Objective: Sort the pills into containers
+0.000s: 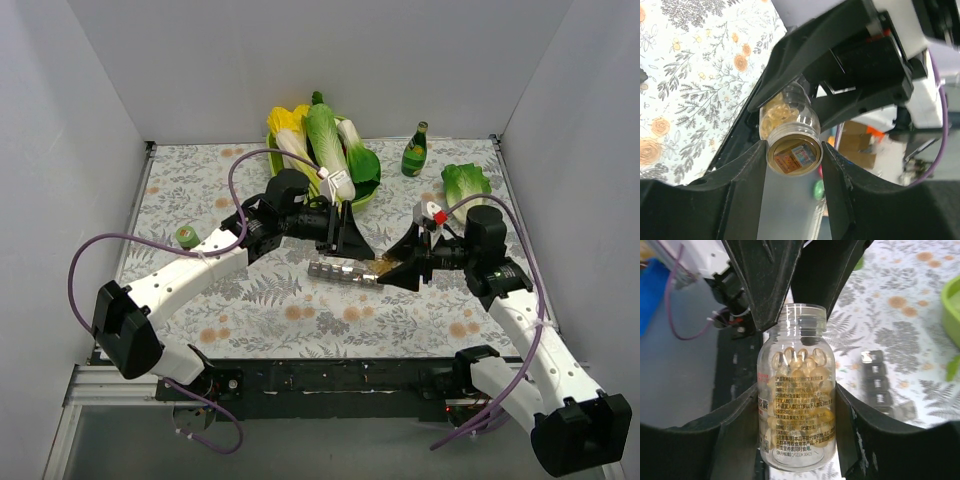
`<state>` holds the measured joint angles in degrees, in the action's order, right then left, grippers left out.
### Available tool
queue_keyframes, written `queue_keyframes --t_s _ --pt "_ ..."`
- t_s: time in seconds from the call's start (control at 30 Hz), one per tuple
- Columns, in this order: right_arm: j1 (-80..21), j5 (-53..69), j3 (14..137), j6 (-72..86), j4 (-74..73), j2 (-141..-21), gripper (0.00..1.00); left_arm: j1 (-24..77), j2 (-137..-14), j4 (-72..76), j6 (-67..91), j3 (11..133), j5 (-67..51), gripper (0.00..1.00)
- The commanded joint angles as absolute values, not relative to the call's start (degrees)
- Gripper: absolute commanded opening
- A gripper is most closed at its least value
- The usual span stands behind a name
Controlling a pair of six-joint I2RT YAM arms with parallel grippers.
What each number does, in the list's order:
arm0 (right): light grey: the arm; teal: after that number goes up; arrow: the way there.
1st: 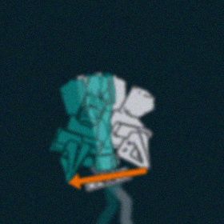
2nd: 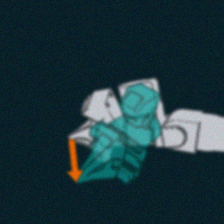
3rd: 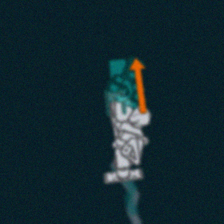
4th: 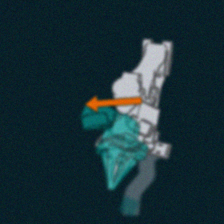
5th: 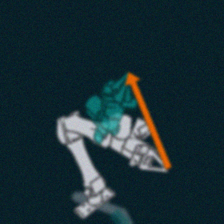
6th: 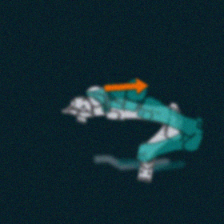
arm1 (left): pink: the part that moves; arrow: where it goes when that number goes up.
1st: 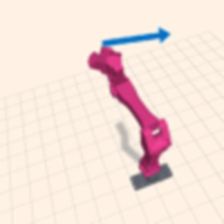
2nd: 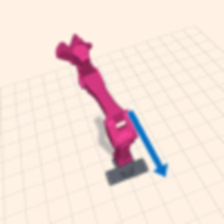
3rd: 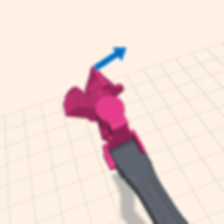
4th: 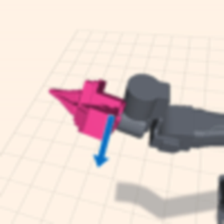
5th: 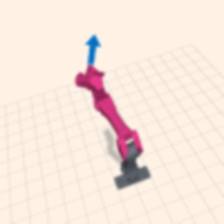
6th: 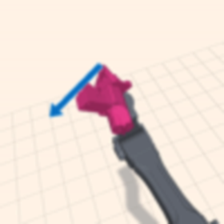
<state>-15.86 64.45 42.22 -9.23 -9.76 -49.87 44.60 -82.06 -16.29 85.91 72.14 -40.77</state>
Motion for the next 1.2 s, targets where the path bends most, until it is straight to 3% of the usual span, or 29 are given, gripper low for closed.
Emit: queue_keyframes --t_s 0.0,0.1,0.2,0.23,0.33,0.37,0.57,0.7,0.97,1.17 --pt "-15.7 74.1 36.9 15.4 15.2 -50.6 0.01 46.0 -79.7 -14.9 70.6 74.3 -53.9 0.34" --pt "-15.7 75.6 31.3 31.6 32.0 -51.2 0.01 46.0 -79.4 -14.7 63.9 74.3 -55.6 0.39" --pt "-15.7 75.5 30.0 35.2 35.2 -51.8 0.01 46.0 -80.1 -14.8 60.9 75.1 -55.7 0.52" --pt "-15.7 75.4 29.9 35.3 35.2 -51.9 0.01 46.0 -80.6 -14.9 60.8 75.3 -54.1 0.68" --pt "-15.6 75.1 29.8 34.3 34.5 -51.2 0.01 45.9 -80.3 -14.6 61.7 76.0 -51.4 0.84" --pt "-15.6 75.1 30.0 33.5 32.9 -50.8 0.01 45.5 -79.3 -14.3 62.2 75.5 -49.1 0.97" --pt "-15.0 74.4 32.1 23.9 24.5 -49.0 0.01 41.4 -72.2 -10.0 71.5 70.8 -44.0 0.98" --pt "-14.9 72.9 36.3 10.7 10.9 -47.6 0.01 39.8 -65.8 -12.0 78.2 67.2 -35.1 0.98" --pt "-14.1 69.6 45.2 -15.2 -13.8 -47.7 0.01 37.6 -60.3 -10.7 90.4 59.9 -33.5 0.98" --pt "-13.4 67.8 48.2 -24.1 -20.1 -47.3 0.01 37.6 -56.8 -10.5 93.5 57.7 -32.3 0.98"
